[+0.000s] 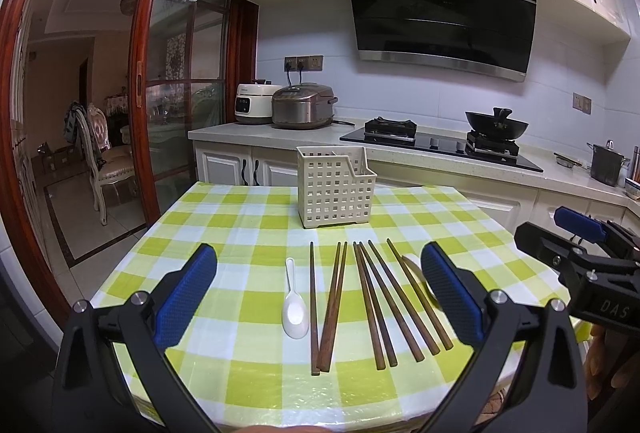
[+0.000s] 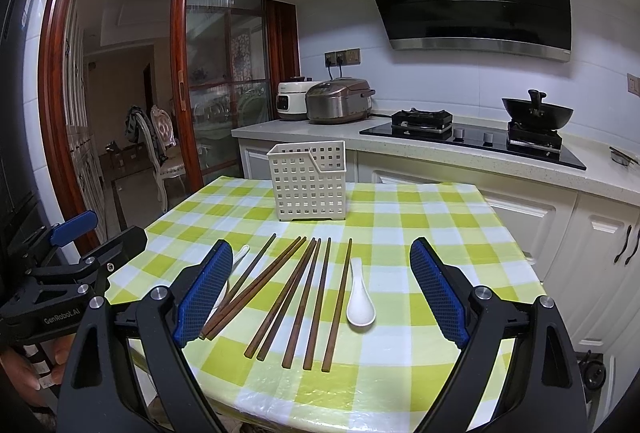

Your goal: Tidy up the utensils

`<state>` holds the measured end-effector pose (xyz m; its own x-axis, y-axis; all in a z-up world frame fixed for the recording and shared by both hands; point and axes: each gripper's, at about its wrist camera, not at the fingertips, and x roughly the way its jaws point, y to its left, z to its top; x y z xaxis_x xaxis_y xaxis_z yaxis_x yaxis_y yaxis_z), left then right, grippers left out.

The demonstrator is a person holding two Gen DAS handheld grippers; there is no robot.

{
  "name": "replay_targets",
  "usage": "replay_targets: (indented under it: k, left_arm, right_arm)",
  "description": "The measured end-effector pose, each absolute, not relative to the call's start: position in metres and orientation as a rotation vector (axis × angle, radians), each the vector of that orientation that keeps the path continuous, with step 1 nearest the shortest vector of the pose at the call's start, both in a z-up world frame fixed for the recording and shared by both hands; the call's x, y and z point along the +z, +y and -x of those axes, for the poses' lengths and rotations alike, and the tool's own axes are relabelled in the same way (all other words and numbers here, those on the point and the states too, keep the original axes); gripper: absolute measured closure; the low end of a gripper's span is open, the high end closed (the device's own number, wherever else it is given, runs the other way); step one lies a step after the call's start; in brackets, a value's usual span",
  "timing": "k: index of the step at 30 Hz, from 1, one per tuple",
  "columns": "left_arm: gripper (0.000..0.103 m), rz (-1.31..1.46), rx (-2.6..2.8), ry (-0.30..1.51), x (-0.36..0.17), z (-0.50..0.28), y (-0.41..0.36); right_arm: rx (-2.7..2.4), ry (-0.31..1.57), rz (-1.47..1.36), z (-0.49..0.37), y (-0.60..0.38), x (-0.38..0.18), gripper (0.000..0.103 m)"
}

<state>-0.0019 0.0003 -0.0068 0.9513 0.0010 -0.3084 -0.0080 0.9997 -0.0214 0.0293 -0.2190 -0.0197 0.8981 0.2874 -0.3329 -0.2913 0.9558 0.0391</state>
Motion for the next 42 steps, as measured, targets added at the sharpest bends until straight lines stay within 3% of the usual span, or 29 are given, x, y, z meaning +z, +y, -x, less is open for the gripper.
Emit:
replay_targets:
  k: [29,42]
  left_arm:
    - [0.004,0.02,0.001,0.321,-0.006,0.0,0.0]
    - [0.004,-0.017,0.033,0.56,-0.046,-0.064,0.015]
  right_arm:
    - [0.302,0.346,0.013,-0.031,-0.216,-0.017,0.018]
    - [0.247,0.561,-0.027,-0.103,-0.231,-0.067,0.018]
